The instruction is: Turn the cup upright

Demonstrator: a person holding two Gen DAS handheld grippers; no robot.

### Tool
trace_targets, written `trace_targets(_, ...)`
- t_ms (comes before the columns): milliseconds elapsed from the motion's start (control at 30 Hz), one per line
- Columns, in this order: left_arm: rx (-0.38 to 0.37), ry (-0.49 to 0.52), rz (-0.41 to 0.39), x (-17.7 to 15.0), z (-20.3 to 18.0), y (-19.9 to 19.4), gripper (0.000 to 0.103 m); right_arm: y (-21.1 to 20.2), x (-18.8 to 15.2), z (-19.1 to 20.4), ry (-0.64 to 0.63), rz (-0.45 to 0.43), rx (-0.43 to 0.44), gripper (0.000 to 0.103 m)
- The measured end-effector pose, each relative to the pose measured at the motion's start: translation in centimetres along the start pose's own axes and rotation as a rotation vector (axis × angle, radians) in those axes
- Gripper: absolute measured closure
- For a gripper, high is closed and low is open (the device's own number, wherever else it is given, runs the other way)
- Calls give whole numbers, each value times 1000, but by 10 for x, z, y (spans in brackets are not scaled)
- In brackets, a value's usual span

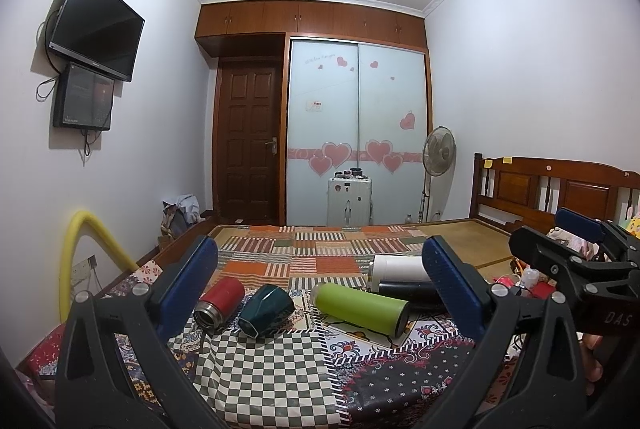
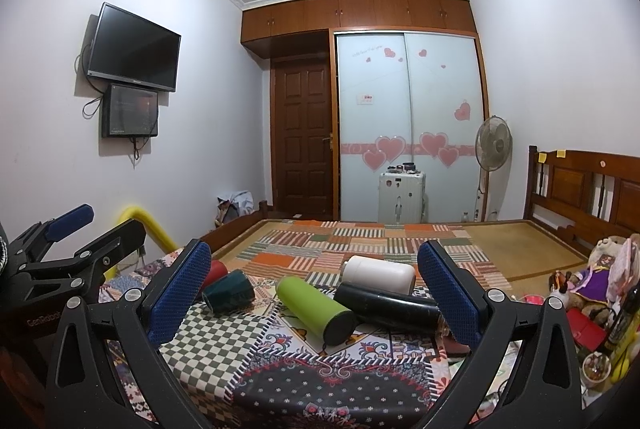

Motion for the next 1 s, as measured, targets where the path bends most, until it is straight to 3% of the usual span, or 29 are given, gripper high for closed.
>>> trace_targets(233,1,1,17,-5,3,10,0,8,-5,-2,-7,17,-1,0)
trace_targets(600,-17,-20,125,-34,27,68,0,68,-26,-5,-172,161,5,0)
trace_targets(1000,-41,-82,257,-81,55,127,0,202,-74,-4,-274,554,194,4)
Point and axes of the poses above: each gripper's, at about its wrist camera, not at the fingertips, and y roughly the way its jaws point, z to its left, x to its top, the point moved 4 cm from there along y, roughly the way its jaws point, and after that the axes turned 7 degrees about -x, right-handed, at the moved point
